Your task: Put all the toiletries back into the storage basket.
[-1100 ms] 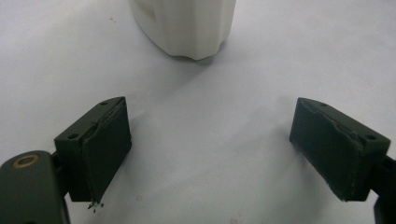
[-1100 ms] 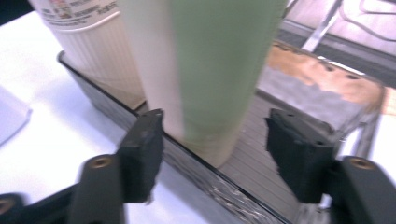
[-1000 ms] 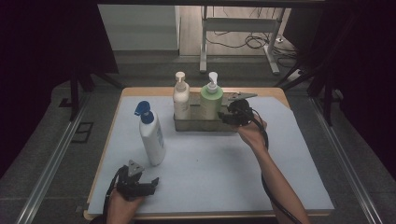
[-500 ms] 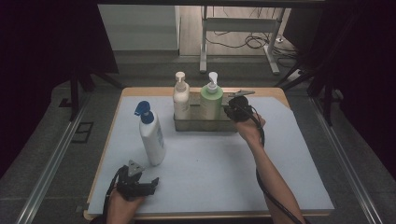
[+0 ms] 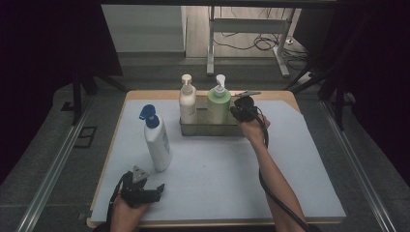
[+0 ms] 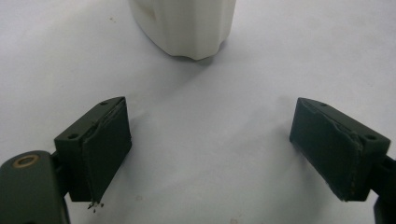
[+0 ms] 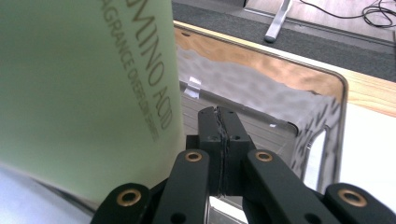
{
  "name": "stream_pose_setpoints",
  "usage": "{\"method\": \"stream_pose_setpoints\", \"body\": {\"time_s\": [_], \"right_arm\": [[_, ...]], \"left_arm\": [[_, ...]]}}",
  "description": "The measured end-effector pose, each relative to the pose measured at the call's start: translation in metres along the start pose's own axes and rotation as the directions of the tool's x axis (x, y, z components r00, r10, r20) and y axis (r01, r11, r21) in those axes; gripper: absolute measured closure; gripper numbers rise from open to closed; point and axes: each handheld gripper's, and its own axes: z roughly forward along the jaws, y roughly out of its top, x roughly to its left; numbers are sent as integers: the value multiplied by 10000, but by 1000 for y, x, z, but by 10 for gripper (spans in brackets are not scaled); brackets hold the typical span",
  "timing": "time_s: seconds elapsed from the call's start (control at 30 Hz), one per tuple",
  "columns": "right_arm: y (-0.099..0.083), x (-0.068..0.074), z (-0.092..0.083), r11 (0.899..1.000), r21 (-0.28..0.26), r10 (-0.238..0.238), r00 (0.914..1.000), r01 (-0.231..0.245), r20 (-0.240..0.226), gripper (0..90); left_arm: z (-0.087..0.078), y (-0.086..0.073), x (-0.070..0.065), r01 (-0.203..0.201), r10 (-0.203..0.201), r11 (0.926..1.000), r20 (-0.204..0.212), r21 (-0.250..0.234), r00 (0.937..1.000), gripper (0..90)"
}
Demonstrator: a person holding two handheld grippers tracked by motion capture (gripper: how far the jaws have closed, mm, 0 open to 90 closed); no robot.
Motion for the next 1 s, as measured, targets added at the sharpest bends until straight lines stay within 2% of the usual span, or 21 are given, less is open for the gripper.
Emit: {"method": "stream_pose_setpoints", "body": {"time_s": [0.2, 0.6, 1.0], "right_arm": [[1, 5, 9, 10000, 79, -20, 10000, 20, -27, 897], [0, 7, 12, 9999, 159, 63, 9996, -58, -285, 897], [-1, 16, 16, 9996, 261, -101, 9985, 115, -533, 896]], "left_arm": [[0, 0, 0, 1, -1, 10000, 1, 0, 10000, 123], [0, 0, 0, 1, -1, 10000, 8, 4, 10000, 123], [0, 0, 0, 4, -4, 10000, 2, 4, 10000, 123]]}}
